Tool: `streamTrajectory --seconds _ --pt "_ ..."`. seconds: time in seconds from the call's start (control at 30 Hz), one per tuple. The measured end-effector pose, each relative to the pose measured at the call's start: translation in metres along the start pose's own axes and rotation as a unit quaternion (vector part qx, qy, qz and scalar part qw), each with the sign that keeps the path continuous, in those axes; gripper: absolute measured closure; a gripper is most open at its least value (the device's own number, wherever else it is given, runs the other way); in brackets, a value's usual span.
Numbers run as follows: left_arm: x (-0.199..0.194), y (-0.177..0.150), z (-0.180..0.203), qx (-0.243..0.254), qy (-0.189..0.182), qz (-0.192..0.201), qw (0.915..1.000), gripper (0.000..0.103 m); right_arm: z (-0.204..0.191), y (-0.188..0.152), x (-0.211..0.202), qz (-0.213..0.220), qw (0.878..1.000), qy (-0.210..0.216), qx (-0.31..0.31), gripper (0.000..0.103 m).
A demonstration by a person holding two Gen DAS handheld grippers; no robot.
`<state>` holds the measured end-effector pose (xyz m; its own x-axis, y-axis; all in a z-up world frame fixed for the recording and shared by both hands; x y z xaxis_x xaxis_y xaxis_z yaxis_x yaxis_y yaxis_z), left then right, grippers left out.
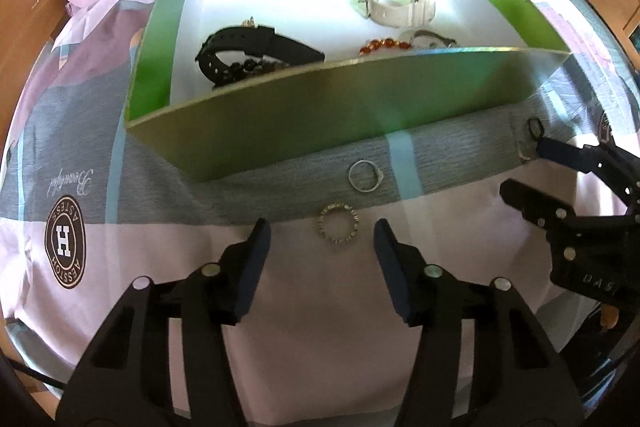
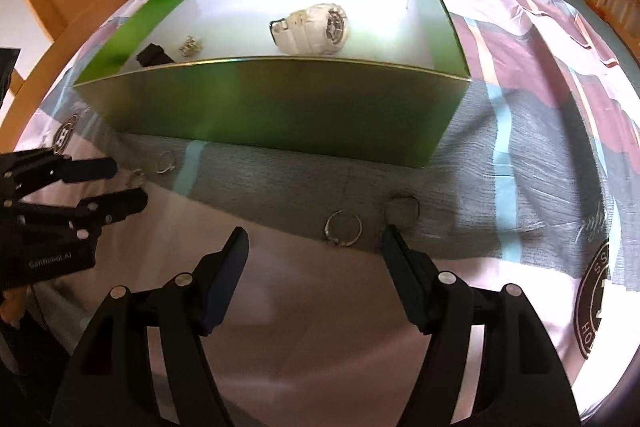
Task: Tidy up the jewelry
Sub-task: 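Grasp the rhinestone ring with the left tool while the right tool grasps a silver ring, then carry both rings into the green box and open both tools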
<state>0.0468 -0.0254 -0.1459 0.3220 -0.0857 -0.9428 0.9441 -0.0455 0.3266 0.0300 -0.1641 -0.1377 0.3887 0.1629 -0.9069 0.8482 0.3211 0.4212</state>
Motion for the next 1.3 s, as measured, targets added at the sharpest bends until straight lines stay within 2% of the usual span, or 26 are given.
streamTrajectory --seconds 0.2,0.27,0.43,0.47,0.53,0.57,0.67,1.3 --pt "0.005 0.002 0.005 0.000 0.013 0.010 0.9999 0.049 -0.001 0.008 0.007 0.001 1.000 -0.022 -0.004 0.035" --pt "0.006 0.001 0.006 -0.002 0.016 0.011 0.9998 0.049 0.000 0.011 0.008 0.005 1.000 -0.030 0.001 0.046" --pt "0.006 0.002 0.006 -0.007 0.014 0.009 0.9998 0.050 0.003 0.011 0.006 0.008 0.999 -0.038 0.004 0.057" --pt "0.006 0.003 0.008 -0.008 0.013 0.010 0.9998 0.052 0.003 0.010 0.005 0.008 0.999 -0.038 0.004 0.061" --pt "0.003 0.002 0.008 -0.010 0.010 0.017 0.9998 0.078 0.003 0.009 0.003 0.010 0.999 -0.036 0.004 0.069" --pt "0.001 0.002 0.008 -0.009 0.009 0.020 0.9997 0.082 0.002 0.009 0.002 0.011 0.999 -0.032 0.003 0.075" --pt "-0.001 0.002 0.010 -0.002 0.010 0.024 0.9997 0.082 -0.002 0.008 0.000 0.011 0.999 -0.032 -0.003 0.084" --pt "-0.009 0.001 0.011 -0.004 0.002 0.026 0.9997 0.082 -0.031 0.012 -0.022 0.030 0.999 -0.001 -0.015 0.085"
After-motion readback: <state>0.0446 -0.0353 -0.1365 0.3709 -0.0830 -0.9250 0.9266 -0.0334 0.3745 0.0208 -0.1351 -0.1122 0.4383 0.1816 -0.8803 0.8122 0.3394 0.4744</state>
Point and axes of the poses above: each gripper's, at about its wrist camera, not at the fingertips, and x roughly the way its jaws point, z to its right, y to its top, the point moved 8 cm from there along x, roughly the way its jaws point, and after that the axes turned 10 degrees about -x, right-handed, at the moved point
